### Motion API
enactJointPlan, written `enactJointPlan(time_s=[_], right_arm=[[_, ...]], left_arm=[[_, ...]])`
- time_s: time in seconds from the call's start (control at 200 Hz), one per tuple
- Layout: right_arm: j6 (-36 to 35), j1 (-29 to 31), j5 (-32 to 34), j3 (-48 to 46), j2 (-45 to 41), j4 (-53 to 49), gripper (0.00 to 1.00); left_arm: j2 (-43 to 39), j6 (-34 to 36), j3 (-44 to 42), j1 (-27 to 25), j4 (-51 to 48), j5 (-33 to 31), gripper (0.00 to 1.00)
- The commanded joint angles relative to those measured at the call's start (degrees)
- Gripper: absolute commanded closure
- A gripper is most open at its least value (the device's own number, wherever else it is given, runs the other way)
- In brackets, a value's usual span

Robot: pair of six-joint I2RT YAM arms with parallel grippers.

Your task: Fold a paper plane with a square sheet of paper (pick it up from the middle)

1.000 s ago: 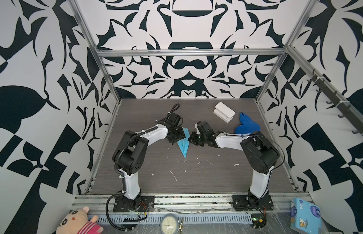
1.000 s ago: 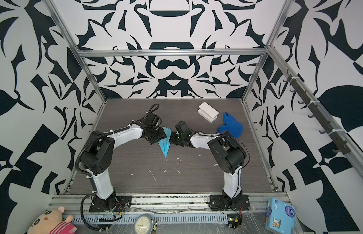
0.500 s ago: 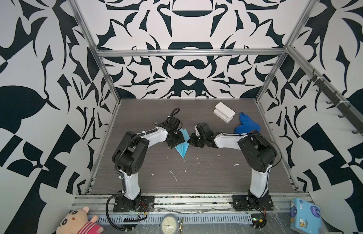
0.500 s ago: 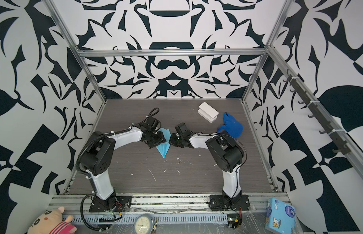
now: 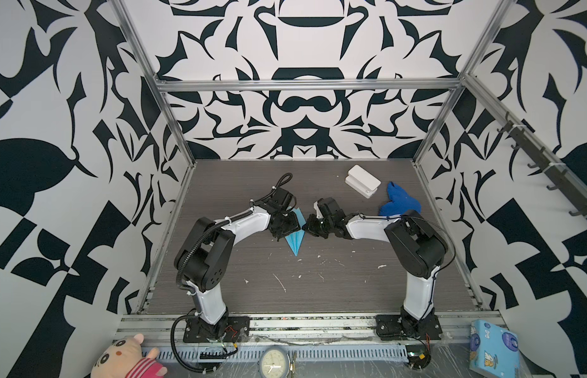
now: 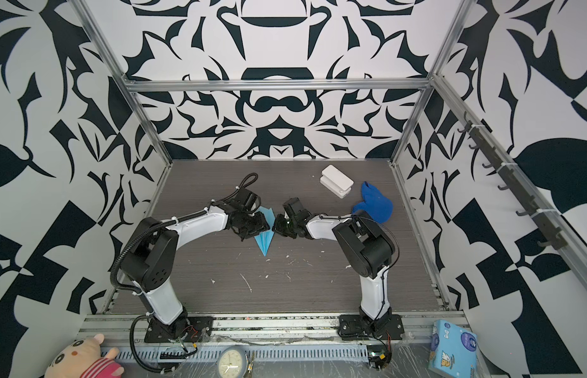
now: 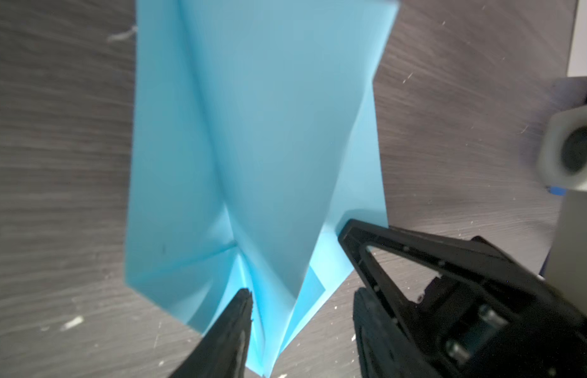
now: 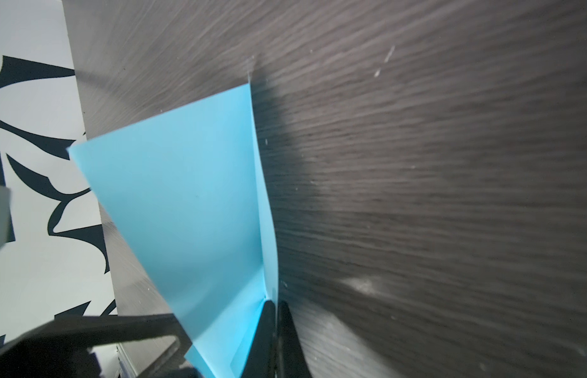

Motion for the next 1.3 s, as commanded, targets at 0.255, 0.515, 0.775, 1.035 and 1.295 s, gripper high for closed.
enactJointPlan(time_s=[0.255,0.515,0.775,1.035,1.295], right_arm=[[0.9,-0.1,-0.7,0.5,-0.8,1.9,1.00],[1.3,-0.1,-1.3,0.1,-0.8,2.8,1.00],[1.5,-0.2,-1.3,0.1,-0.8,2.8,1.00],[3.5,-0.3,-1.2,-1.2,-1.0,4.6,0.95],[4.9,-1.3,-0.3,-4.1,-2.9,7.3,0.77]], left_arm=[[3.8,1.0,3.4,-2.6,-6.6,-5.2,0.46],[6.4,1.7,6.1,-4.2,-9.9,-9.4,0.49],[6.3,1.4,6.8,-4.2,-11.1,-11.7,0.63],[7.2,0.5,7.4,-4.3,-10.6,-10.2,0.76],[7.8,0.1,7.7,-4.2,-10.8,-10.6,0.85]])
